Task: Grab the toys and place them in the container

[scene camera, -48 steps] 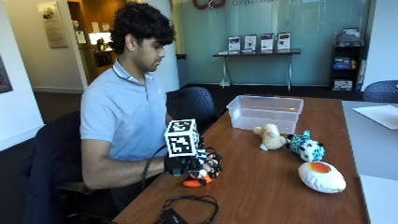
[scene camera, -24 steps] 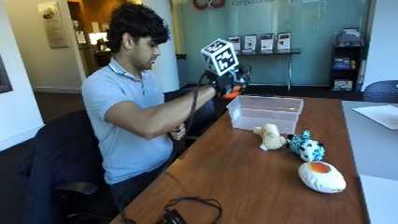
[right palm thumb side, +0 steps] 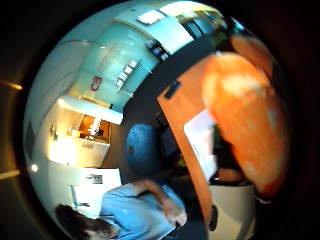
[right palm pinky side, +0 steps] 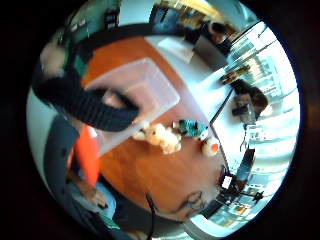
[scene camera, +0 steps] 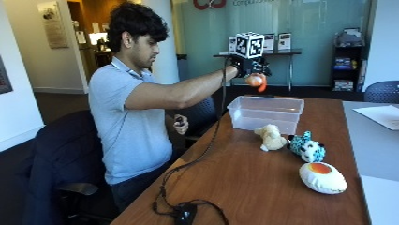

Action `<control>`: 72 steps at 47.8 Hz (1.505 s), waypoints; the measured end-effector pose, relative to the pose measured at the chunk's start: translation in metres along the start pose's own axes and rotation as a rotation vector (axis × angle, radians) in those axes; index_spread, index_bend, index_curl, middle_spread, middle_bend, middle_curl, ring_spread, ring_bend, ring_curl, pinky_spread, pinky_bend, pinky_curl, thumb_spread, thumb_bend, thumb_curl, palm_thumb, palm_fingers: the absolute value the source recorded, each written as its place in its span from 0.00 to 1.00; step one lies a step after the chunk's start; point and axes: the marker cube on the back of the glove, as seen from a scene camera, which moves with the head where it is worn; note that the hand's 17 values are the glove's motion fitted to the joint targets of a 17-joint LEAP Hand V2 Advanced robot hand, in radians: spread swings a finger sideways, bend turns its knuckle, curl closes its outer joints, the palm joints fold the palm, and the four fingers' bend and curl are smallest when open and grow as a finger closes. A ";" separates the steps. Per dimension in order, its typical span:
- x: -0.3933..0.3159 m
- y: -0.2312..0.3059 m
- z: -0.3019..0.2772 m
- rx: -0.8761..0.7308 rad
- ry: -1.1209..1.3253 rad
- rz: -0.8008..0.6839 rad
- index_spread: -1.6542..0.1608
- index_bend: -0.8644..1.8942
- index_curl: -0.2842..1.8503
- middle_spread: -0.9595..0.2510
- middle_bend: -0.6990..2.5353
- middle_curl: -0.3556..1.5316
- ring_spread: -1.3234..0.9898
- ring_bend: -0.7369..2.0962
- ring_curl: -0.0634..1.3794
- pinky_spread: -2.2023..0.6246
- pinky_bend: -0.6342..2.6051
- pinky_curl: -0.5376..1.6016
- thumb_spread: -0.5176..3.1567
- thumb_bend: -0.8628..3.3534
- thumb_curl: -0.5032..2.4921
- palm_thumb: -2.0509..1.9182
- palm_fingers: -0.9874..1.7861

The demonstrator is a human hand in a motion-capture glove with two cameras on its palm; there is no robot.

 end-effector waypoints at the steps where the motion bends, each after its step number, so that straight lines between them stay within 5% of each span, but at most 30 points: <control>1: 0.002 0.000 0.002 -0.012 0.015 0.006 0.73 0.37 0.15 0.75 0.36 0.33 0.48 0.62 0.33 0.66 0.56 0.47 0.57 0.36 0.25 0.58 0.46; 5: 0.015 0.004 0.008 0.002 0.085 0.033 0.74 0.40 0.18 0.76 0.34 0.33 0.51 0.52 0.28 0.72 0.54 0.46 0.54 0.31 0.22 0.50 0.32; 22: 0.163 0.068 0.101 -0.147 0.045 0.296 0.74 0.38 0.22 0.77 0.31 0.33 0.54 0.45 0.19 0.78 0.53 0.41 0.52 0.24 0.22 0.52 0.35; 33: 0.188 0.066 0.178 -0.252 0.170 0.284 0.74 0.37 0.23 0.77 0.31 0.35 0.53 0.45 0.19 0.77 0.53 0.40 0.53 0.24 0.24 0.53 0.34; 39: 0.187 0.058 0.189 -0.113 0.277 0.233 0.74 0.32 0.22 0.75 0.36 0.38 0.51 0.51 0.23 0.76 0.52 0.39 0.56 0.26 0.25 0.55 0.40; 44: 0.185 0.065 0.178 -0.040 0.251 0.181 0.74 0.32 0.18 0.71 0.43 0.41 0.48 0.64 0.28 0.71 0.54 0.39 0.57 0.28 0.27 0.59 0.59; 49: 0.181 0.078 0.151 0.027 0.103 0.195 0.74 0.34 0.18 0.70 0.43 0.42 0.47 0.71 0.33 0.68 0.57 0.41 0.57 0.30 0.28 0.62 0.67; 58: 0.166 0.079 0.070 0.163 -0.136 0.241 0.76 0.36 0.18 0.71 0.43 0.45 0.47 0.73 0.38 0.66 0.57 0.43 0.57 0.32 0.29 0.65 0.69; 72: 0.094 -0.024 -0.021 0.216 -0.098 0.188 0.79 0.36 0.17 0.73 0.43 0.47 0.47 0.73 0.38 0.65 0.56 0.43 0.57 0.33 0.29 0.67 0.71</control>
